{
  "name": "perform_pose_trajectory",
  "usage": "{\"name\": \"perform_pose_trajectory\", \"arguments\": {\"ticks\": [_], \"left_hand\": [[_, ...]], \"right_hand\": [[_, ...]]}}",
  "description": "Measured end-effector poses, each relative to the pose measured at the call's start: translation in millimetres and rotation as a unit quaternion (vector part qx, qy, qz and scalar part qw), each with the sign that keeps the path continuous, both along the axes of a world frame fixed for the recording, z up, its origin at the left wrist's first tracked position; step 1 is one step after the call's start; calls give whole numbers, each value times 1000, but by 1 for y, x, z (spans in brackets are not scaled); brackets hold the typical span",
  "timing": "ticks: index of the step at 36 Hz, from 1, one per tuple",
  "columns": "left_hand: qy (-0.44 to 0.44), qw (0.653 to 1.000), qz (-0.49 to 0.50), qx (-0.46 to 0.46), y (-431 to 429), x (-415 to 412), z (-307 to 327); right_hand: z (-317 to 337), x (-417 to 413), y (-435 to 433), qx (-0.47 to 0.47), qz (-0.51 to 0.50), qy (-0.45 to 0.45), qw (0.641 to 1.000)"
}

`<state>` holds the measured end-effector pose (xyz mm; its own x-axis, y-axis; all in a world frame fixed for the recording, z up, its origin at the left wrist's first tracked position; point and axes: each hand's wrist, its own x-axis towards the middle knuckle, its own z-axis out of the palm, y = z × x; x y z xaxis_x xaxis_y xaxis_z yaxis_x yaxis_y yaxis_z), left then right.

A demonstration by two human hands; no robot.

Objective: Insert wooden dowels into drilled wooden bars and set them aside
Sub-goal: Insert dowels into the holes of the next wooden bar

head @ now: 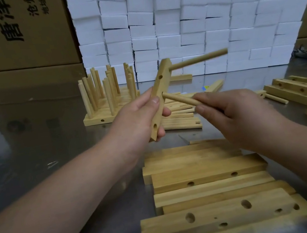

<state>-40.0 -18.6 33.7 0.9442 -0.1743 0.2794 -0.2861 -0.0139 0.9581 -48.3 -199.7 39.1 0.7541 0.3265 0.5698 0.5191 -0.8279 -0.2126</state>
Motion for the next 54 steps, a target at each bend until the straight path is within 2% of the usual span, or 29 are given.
{"name": "perform_pose_trajectory", "arguments": {"ticks": [6, 10, 17, 20, 24, 26, 29, 36, 38, 40, 42, 49, 52, 54], "left_hand": [[-26, 997, 17, 77, 5, 0, -3], [-43, 994, 26, 99, 6, 1, -3], [-57, 989, 17, 137, 5, 2, -7], [-54, 986, 20, 155, 4, 2, -10], [-73, 989, 33, 127, 2, 2, -5], [-80, 989, 30, 124, 2, 1, -3], [-59, 991, 19, 119, 3, -2, -4], [-28, 999, 24, 17, -1, 0, -4], [-23, 1000, 17, 4, 0, 1, -5], [-15, 1000, 15, -7, 1, 1, -6], [-8, 1000, 20, -12, 2, 2, -7], [9, 999, 22, -26, 3, 3, -7], [5, 1000, 15, -22, 5, 3, -7], [0, 1000, 10, -15, 5, 2, -8]], "right_hand": [[-3, 0, -1, 9, -3, 16, 1000], [-3, 0, -2, 82, 7, 72, 994], [0, -1, -5, 220, 45, 176, 958], [-1, 3, -7, 237, 41, 199, 950], [-2, 2, -3, 328, 69, 237, 912], [-2, 2, -3, 332, 63, 227, 913], [0, 2, -4, 279, 43, 201, 938], [2, 0, 3, 149, 82, 92, 981], [1, 0, 3, 142, 75, 82, 983], [0, 0, 2, 157, 78, 82, 981], [0, 0, 3, 213, 89, 90, 969], [2, -1, 0, 410, 148, 121, 892], [2, -1, 0, 429, 168, 115, 880], [0, -1, -1, 412, 172, 107, 888]]}}
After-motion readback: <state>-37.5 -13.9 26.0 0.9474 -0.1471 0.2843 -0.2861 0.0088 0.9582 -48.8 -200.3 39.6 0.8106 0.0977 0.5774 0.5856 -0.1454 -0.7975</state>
